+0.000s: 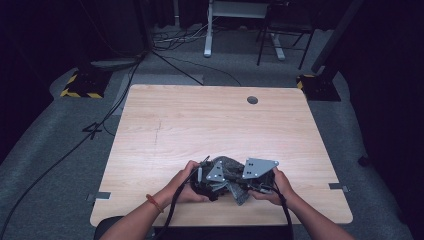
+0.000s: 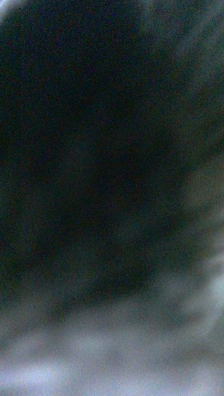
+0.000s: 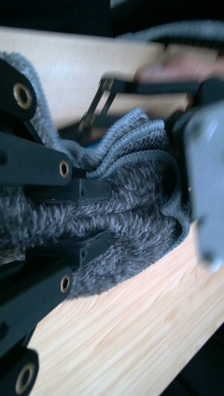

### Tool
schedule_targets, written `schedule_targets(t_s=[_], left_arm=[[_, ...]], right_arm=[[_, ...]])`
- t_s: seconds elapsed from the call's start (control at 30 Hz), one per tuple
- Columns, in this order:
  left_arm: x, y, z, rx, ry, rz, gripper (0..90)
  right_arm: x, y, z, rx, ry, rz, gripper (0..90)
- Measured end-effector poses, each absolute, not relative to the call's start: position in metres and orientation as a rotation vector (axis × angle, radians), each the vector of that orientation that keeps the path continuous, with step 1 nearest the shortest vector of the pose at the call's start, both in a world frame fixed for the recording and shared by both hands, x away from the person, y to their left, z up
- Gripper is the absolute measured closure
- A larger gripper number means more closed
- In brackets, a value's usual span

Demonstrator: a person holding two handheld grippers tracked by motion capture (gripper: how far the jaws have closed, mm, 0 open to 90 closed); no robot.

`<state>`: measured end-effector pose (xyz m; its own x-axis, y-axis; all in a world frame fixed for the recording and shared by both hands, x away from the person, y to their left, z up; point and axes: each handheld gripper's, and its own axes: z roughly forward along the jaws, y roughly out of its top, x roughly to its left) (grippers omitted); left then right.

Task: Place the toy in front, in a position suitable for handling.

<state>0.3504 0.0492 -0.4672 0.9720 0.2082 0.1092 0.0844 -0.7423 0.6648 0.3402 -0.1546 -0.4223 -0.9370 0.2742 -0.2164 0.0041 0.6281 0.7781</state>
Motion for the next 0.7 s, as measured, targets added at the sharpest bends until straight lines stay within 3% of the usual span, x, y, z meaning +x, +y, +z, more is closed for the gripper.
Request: schedule_targets(t_s=[0.3,0.7], left_arm=[[0.351,0.056,-0.464,2.403,0.208,0.224,33.9],[0.351,0.054,-0.463,2.386,0.212,0.229,33.9]], right_arm=[[0.339,-0.179,-0.428,0.230,2.600,1.177,77.0],[0.334,-0.160,-0.420,0.213,2.559,1.261,76.5]])
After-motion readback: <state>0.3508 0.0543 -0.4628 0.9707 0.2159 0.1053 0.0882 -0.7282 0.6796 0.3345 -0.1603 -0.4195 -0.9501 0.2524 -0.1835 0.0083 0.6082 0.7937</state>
